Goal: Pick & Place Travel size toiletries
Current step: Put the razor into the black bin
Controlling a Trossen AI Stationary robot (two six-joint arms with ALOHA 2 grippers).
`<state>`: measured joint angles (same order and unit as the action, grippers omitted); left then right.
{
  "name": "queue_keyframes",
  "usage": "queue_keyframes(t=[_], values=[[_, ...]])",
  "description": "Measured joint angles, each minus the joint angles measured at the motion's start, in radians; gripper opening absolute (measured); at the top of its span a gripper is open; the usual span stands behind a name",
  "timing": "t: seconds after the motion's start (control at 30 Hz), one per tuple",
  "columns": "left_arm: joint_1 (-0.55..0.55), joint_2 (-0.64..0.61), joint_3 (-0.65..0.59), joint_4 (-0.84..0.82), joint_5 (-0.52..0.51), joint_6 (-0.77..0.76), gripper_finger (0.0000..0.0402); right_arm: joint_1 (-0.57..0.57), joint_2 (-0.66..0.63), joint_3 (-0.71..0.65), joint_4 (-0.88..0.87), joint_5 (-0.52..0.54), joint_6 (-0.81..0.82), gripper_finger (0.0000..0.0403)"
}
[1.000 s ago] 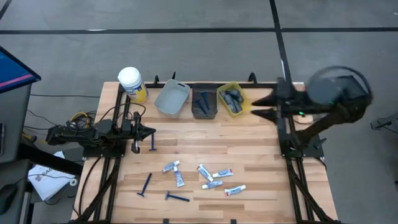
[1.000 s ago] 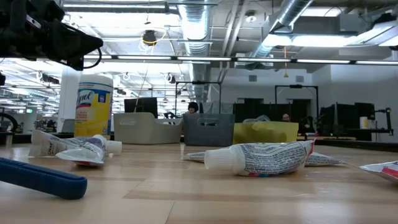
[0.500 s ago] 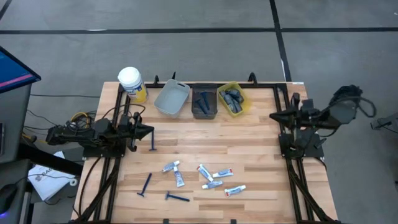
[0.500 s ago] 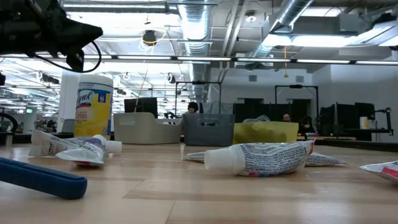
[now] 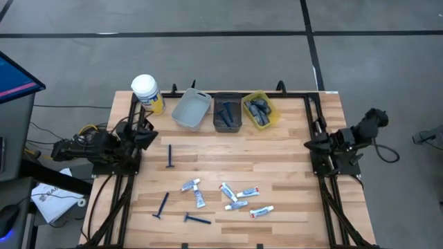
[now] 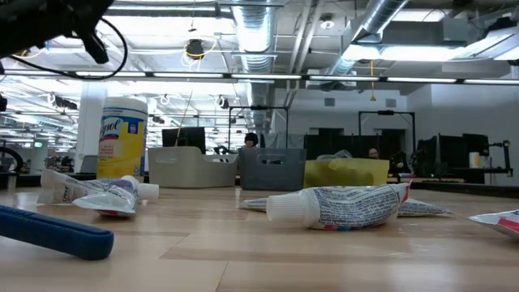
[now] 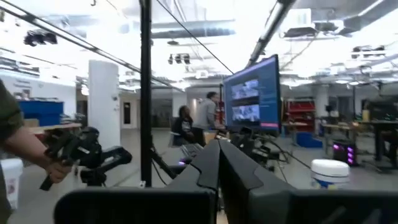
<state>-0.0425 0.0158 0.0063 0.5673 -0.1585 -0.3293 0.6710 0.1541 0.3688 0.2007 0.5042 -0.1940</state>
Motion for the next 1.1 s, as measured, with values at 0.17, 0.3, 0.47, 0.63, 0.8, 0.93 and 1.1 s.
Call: queue_keyframes(t=[0.17,0.3,0.47,0.63,0.8,0.93,1.1], values=[[0.000,0.000,0.000,0.055,-0.031,-0.027,0.0010,-0.057,-0.062,-0.078,0.000,-0.090,0.002,0.0001],[0.000,0.000,0.000,0.062,-0.058,-0.028,0.0010,-0.106,-0.139,-0.109,-0.088,-0.090,0.027,0.0000],[0.000,0.003,0.000,0.064,-0.084,-0.028,0.0010,-0.178,-0.150,-0.125,-0.184,-0.104,0.071,0.0000],[0.000,0.023,0.000,0.062,-0.105,-0.028,0.0010,-0.257,-0.150,-0.126,-0.321,-0.124,0.169,0.0000],[0.000,0.067,0.000,0.073,-0.112,-0.042,0.0010,-0.326,-0.150,-0.179,-0.331,-0.218,0.200,0.0000],[0.000,0.111,0.000,0.094,-0.119,-0.076,0.0010,-0.383,-0.151,-0.264,-0.298,-0.272,0.257,0.0000],[0.000,0.169,0.000,0.167,-0.123,-0.071,0.0010,-0.463,-0.149,-0.361,-0.155,-0.350,0.272,0.0000]])
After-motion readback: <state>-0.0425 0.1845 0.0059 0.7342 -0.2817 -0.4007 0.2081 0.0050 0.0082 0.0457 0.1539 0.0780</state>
